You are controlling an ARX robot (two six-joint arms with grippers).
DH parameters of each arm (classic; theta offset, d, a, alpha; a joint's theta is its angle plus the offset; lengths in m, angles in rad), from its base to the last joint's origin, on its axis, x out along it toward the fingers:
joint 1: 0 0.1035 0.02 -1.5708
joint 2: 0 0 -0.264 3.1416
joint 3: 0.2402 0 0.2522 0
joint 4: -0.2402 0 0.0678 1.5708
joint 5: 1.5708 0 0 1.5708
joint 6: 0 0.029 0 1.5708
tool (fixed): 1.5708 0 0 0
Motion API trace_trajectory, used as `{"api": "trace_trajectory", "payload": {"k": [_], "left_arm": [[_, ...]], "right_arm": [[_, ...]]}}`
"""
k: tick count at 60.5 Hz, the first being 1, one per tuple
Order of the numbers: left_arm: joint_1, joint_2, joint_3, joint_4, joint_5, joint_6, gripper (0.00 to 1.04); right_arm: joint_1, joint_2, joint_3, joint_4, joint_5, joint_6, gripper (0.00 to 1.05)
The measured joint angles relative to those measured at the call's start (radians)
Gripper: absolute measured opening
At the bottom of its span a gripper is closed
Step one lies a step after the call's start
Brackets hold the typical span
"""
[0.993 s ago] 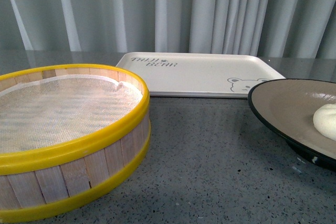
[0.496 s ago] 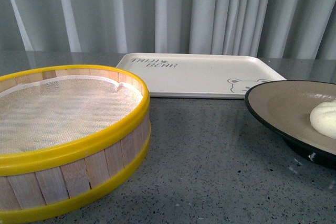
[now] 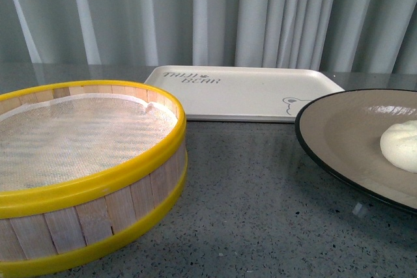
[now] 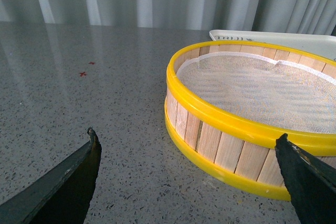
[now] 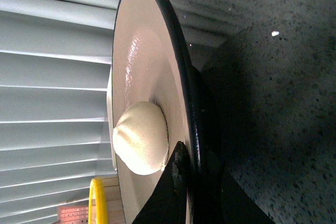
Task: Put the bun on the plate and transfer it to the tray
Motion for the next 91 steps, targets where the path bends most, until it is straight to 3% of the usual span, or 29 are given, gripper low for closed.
{"api": "trace_trajectory", "payload": {"k": [10, 28, 43, 56, 71, 91], "left_arm": [[0.000, 0.000, 0.000, 0.000, 0.000, 0.000, 0.98], [0.000, 0.000, 0.000, 0.000, 0.000, 0.000, 0.98], [0.000, 0.000, 0.000, 0.000, 0.000, 0.000, 0.98], [0.000, 0.000, 0.000, 0.000, 0.000, 0.000, 0.98], [0.000, 0.000, 0.000, 0.000, 0.000, 0.000, 0.98], [0.000, 0.000, 0.000, 0.000, 0.000, 0.000, 0.98]], "right_arm": [[-0.008, -0.080, -0.026, -0.028, 0.010, 0.024, 0.02], [-0.029, 0.116, 0.132, 0.114, 0.045, 0.101, 0.02], [0.087, 0.425, 0.430, 0.158, 0.111, 0.170, 0.02], [0.129, 0.708, 0.747, 0.051, 0.121, 0.183, 0.02], [0.150, 0.855, 0.879, 0.010, 0.117, 0.158, 0.02], [0.267, 0.940, 0.951, 0.038, 0.095, 0.096, 0.02]]}}
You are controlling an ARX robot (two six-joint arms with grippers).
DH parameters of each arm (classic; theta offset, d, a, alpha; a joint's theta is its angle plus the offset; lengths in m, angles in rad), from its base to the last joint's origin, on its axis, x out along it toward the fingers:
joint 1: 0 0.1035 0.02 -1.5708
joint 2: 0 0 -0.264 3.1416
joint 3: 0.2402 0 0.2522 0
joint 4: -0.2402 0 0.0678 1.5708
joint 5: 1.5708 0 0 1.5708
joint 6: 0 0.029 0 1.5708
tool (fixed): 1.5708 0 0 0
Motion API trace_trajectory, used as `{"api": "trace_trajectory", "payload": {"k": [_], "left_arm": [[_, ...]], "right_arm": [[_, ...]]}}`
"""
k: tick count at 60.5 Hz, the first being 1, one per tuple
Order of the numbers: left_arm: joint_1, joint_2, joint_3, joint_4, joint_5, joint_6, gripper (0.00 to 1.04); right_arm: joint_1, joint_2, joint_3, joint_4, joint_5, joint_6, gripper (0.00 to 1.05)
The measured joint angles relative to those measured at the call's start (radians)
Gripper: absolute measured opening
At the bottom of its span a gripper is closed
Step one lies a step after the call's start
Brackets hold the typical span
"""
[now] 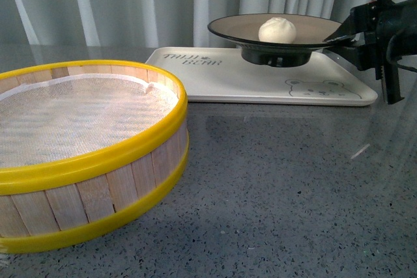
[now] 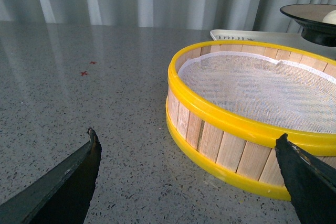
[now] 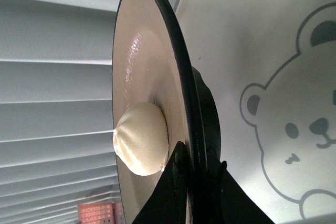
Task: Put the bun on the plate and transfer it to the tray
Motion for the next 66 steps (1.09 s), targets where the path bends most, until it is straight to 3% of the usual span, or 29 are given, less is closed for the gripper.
{"api": "trace_trajectory", "payload": {"k": [66], "left_arm": [[0.000, 0.000, 0.000, 0.000, 0.000, 0.000, 0.98]], "right_arm": [[-0.017, 0.115, 0.118, -0.108, 0.024, 0.039, 0.02]]}}
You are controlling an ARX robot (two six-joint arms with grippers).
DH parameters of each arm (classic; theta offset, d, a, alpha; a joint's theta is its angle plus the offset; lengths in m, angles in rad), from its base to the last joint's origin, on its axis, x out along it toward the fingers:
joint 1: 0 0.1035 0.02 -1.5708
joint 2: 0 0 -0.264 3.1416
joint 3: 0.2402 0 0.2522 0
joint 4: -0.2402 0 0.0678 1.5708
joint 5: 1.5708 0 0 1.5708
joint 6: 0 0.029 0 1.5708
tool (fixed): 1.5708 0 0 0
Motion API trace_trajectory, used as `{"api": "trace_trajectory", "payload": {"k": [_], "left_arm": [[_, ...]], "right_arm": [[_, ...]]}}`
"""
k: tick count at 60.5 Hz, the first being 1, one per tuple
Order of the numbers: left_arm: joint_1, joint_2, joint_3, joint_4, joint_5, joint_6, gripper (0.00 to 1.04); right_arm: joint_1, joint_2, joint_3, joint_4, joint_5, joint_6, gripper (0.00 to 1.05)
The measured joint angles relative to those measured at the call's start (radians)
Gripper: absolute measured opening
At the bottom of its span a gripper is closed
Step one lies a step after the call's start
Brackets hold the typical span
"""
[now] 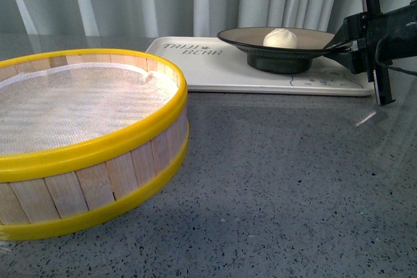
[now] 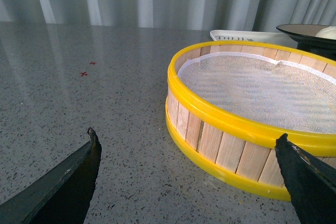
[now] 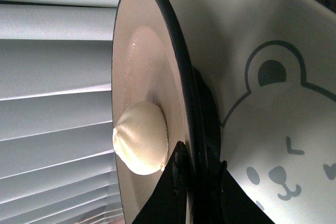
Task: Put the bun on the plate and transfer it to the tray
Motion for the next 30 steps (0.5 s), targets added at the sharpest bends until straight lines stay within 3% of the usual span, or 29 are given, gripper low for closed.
{"api": "trace_trajectory", "payload": {"k": [9, 30], "left_arm": [[0.000, 0.000, 0.000, 0.000, 0.000, 0.000, 0.98], [0.000, 0.000, 0.000, 0.000, 0.000, 0.000, 0.98]], "right_arm": [[0.000, 0.001, 0.000, 0.000, 0.002, 0.005, 0.02], [-0.001, 0.012, 0.014, -0.002, -0.001, 0.018, 0.54]]}}
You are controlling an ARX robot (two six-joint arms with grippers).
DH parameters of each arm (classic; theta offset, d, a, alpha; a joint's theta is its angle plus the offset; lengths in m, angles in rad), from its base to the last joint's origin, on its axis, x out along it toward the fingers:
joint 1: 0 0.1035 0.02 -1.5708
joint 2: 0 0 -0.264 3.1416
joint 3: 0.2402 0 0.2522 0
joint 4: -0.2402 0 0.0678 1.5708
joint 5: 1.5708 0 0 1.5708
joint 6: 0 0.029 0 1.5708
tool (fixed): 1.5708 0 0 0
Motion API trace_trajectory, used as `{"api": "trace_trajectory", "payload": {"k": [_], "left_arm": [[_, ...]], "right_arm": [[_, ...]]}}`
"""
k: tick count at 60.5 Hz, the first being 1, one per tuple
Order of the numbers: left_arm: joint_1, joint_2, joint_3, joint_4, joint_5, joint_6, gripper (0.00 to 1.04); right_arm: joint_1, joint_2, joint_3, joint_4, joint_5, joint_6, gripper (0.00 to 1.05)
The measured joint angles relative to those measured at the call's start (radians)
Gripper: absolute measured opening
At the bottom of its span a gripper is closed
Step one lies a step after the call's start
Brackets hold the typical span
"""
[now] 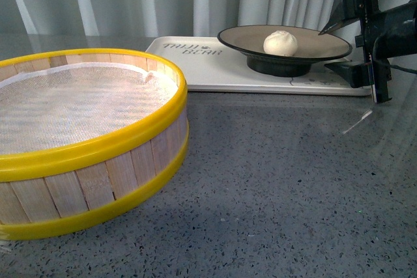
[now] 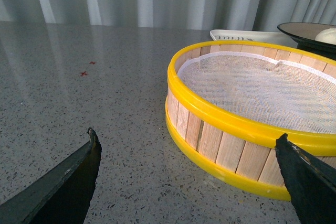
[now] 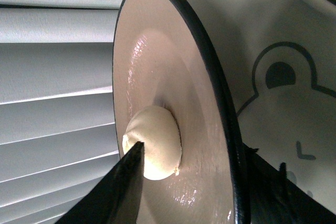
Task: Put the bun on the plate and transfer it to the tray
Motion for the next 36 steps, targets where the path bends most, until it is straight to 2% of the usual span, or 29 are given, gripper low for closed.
{"api": "trace_trajectory", "payload": {"k": [18, 36], "left_arm": [[0.000, 0.000, 0.000, 0.000, 0.000, 0.000, 0.98], [0.000, 0.000, 0.000, 0.000, 0.000, 0.000, 0.98]], "right_arm": [[-0.002, -0.010, 0.005, -0.006, 0.005, 0.017, 0.98], [-0.001, -0.110, -0.115, -0.008, 0.076, 0.002, 0.96]]}}
